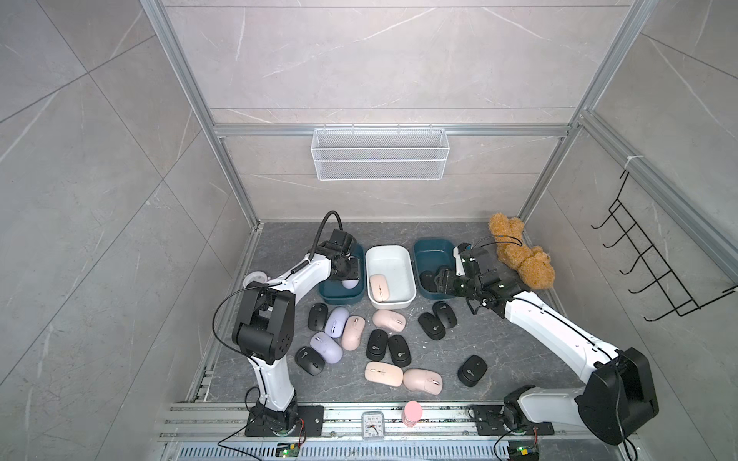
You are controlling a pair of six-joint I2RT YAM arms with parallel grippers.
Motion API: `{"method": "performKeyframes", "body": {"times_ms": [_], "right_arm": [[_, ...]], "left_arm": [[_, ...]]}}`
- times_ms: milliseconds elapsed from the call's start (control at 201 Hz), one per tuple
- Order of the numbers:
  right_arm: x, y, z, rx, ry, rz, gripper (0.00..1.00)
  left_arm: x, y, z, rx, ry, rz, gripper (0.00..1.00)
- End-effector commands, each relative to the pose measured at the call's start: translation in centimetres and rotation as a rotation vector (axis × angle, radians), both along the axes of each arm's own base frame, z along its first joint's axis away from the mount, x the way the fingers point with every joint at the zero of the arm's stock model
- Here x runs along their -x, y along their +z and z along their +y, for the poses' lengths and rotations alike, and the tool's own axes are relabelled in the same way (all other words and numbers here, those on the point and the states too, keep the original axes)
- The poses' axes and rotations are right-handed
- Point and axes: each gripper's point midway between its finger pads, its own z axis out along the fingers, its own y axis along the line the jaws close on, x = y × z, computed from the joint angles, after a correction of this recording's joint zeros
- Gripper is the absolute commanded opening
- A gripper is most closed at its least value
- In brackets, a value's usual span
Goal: Place the mice by color into the storage box
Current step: Place the mouse in the storage box.
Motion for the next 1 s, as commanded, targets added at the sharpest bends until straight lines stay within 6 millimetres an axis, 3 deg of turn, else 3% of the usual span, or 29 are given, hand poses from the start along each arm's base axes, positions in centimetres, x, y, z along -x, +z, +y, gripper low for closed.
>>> {"method": "performKeyframes", "body": {"times_ms": [0, 324, 996], "right_arm": [[0.5, 0.2, -0.3, 0.013, 0.001, -0.003, 0.66], [0.4, -0.2, -0.4, 0.022, 0.000, 0.002, 0.66], [0.2, -0.4, -0.1, 0.009, 0.001, 0.010, 0.66]], "left_arm": [[-1.3, 1.0, -0.7, 0.021, -0.021, -0.035, 0.39], [-1.2, -1.2, -0.9, 0.007, -0.028, 0.028, 0.40], [-1.1, -3.1, -0.8, -0.037, -0.045, 0.107, 0.48]]}}
